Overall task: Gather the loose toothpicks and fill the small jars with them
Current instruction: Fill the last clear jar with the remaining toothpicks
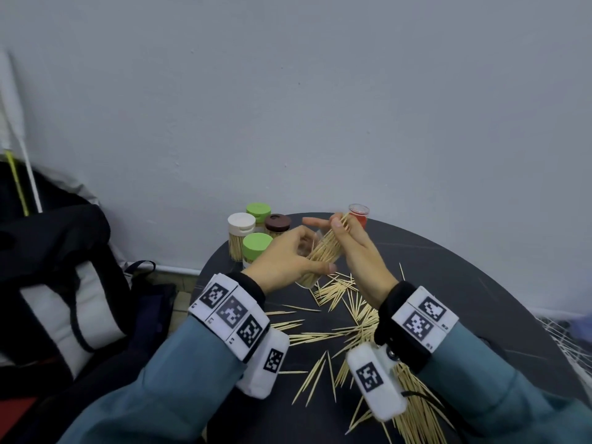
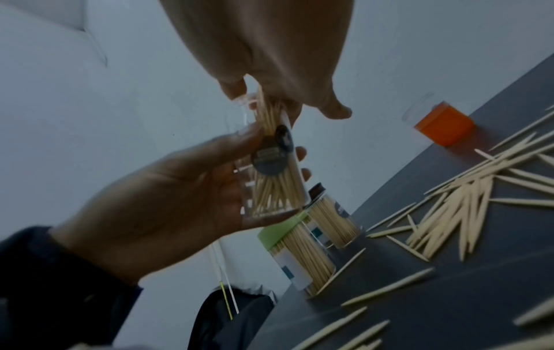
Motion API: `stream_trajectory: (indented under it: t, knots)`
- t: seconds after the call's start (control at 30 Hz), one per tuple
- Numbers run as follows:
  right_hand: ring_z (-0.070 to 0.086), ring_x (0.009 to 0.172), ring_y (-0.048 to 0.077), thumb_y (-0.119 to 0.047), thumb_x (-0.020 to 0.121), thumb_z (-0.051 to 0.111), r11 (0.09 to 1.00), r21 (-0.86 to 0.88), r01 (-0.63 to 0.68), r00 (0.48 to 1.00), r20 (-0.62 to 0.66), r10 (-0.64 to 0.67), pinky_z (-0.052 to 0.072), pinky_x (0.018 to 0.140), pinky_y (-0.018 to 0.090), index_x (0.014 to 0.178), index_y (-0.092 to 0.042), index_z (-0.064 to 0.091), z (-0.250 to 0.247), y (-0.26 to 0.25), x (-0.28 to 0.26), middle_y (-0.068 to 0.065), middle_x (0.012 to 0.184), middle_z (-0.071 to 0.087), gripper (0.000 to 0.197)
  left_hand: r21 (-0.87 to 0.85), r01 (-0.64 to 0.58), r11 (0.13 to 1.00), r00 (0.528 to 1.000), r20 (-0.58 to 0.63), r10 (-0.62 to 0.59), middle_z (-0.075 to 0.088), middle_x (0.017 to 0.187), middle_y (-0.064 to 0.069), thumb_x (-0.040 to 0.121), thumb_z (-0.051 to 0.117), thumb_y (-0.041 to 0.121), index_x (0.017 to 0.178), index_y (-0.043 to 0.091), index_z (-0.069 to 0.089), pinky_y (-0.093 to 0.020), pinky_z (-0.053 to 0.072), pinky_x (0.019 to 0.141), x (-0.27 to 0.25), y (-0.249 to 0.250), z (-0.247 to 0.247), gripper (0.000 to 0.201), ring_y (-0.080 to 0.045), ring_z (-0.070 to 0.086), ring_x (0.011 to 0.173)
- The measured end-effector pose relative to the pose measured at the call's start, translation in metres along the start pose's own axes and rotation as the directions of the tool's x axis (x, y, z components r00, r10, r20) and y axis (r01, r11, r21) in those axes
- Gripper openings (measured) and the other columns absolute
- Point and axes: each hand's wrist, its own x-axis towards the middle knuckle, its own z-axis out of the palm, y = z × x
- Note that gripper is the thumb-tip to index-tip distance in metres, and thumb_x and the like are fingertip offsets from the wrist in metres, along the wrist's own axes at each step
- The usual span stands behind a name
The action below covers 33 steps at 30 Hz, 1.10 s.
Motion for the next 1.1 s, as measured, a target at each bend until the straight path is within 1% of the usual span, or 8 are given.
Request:
stream_trajectory:
  t: [0.2, 0.37, 0.47, 0.57, 0.73, 0.8, 0.93, 1.1]
  knots:
    - [0.052, 0.119, 0.005, -0.027, 0.102, 0.029, 0.992, -0.129, 0.015, 0.997, -0.072, -0.024, 0.030, 0.112, 0.041, 0.100, -0.020, 0.062, -0.007, 0.000, 0.003, -0.006, 0.119, 0.065, 0.034, -0.002, -0.012, 1.000, 1.000, 0.006, 0.012, 0.067, 0.097, -0.001, 0.070, 0.081, 0.015, 0.091, 0.021, 0.051, -0.034, 0.047, 0.094, -0.002, 0.001, -0.001, 0.037, -0.015, 0.062, 0.094]
    - [0.038, 0.125, -0.004, -0.033, 0.102, 0.024, 0.947, -0.308, -0.090, 0.995, 0.016, 0.100, 0.026, 0.101, 0.002, 0.136, -0.028, 0.043, -0.002, -0.003, -0.005, -0.017, 0.137, 0.041, 0.040, 0.052, -0.007, 0.999, 1.000, 0.004, 0.007, 0.065, 0.095, 0.002, 0.072, 0.080, 0.016, 0.101, 0.016, 0.052, -0.031, 0.047, 0.088, -0.003, 0.002, -0.003, 0.040, -0.015, 0.061, 0.093]
    - [0.008, 0.143, 0.004, -0.047, 0.098, 0.016, 0.871, -0.479, -0.110, 0.980, 0.096, 0.177, -0.001, 0.119, 0.042, 0.146, -0.035, 0.020, -0.003, -0.002, -0.002, -0.014, 0.156, 0.013, 0.049, 0.086, -0.002, 0.996, 1.000, -0.010, 0.003, 0.064, 0.099, 0.000, 0.072, 0.079, 0.016, 0.102, 0.015, 0.052, -0.031, 0.048, 0.088, -0.005, 0.001, -0.005, 0.041, -0.016, 0.061, 0.095]
    - [-0.005, 0.143, 0.004, -0.048, 0.097, 0.011, 0.775, -0.622, -0.110, 0.956, 0.149, 0.255, -0.015, 0.115, 0.048, 0.149, -0.031, 0.005, -0.005, -0.004, 0.004, -0.012, 0.157, -0.001, 0.055, 0.099, 0.009, 0.995, 1.000, -0.017, -0.007, 0.066, 0.104, -0.004, 0.071, 0.080, 0.016, 0.102, 0.015, 0.051, -0.035, 0.049, 0.092, -0.006, 0.000, -0.009, 0.042, -0.019, 0.062, 0.099]
    - [0.021, 0.141, 0.010, -0.043, 0.099, 0.018, 0.856, -0.504, -0.112, 0.982, 0.073, 0.172, 0.014, 0.109, 0.023, 0.148, -0.021, 0.020, -0.017, -0.007, 0.022, -0.005, 0.153, 0.025, 0.053, 0.052, 0.010, 0.999, 0.999, -0.053, -0.007, 0.065, 0.097, 0.002, 0.071, 0.081, 0.018, 0.096, 0.019, 0.051, -0.026, 0.047, 0.086, -0.009, 0.000, -0.019, 0.039, -0.011, 0.060, 0.090]
    - [0.029, 0.139, 0.016, -0.027, 0.102, 0.031, 0.723, -0.677, -0.136, 0.957, 0.099, 0.272, 0.023, 0.108, 0.024, 0.146, -0.014, 0.025, -0.027, 0.003, 0.035, 0.003, 0.150, 0.032, 0.046, 0.031, 0.012, 0.999, 0.997, -0.074, -0.010, 0.063, 0.092, 0.006, 0.071, 0.080, 0.016, 0.094, 0.020, 0.051, -0.018, 0.046, 0.078, -0.010, -0.001, -0.023, 0.037, -0.007, 0.058, 0.084]
    - [0.030, 0.138, 0.022, -0.010, 0.097, 0.043, 0.256, -0.964, -0.067, 0.768, 0.114, 0.630, 0.026, 0.110, 0.032, 0.147, -0.017, 0.021, -0.030, 0.027, 0.052, 0.007, 0.152, 0.028, 0.055, 0.029, 0.030, 0.999, 0.990, -0.136, -0.025, 0.062, 0.095, 0.004, 0.070, 0.081, 0.020, 0.097, 0.020, 0.051, -0.026, 0.047, 0.080, -0.009, -0.005, -0.033, 0.041, -0.012, 0.058, 0.086]
    - [0.033, 0.136, 0.025, -0.039, 0.090, 0.056, 0.158, -0.987, 0.033, 0.732, 0.132, 0.668, 0.028, 0.110, 0.034, 0.148, -0.012, 0.018, -0.009, 0.048, 0.062, 0.011, 0.151, 0.029, 0.074, 0.021, 0.049, 0.999, 0.983, -0.179, -0.045, 0.060, 0.103, 0.000, 0.070, 0.081, 0.020, 0.102, 0.019, 0.049, -0.035, 0.048, 0.090, -0.011, -0.007, -0.043, 0.045, -0.017, 0.058, 0.095]
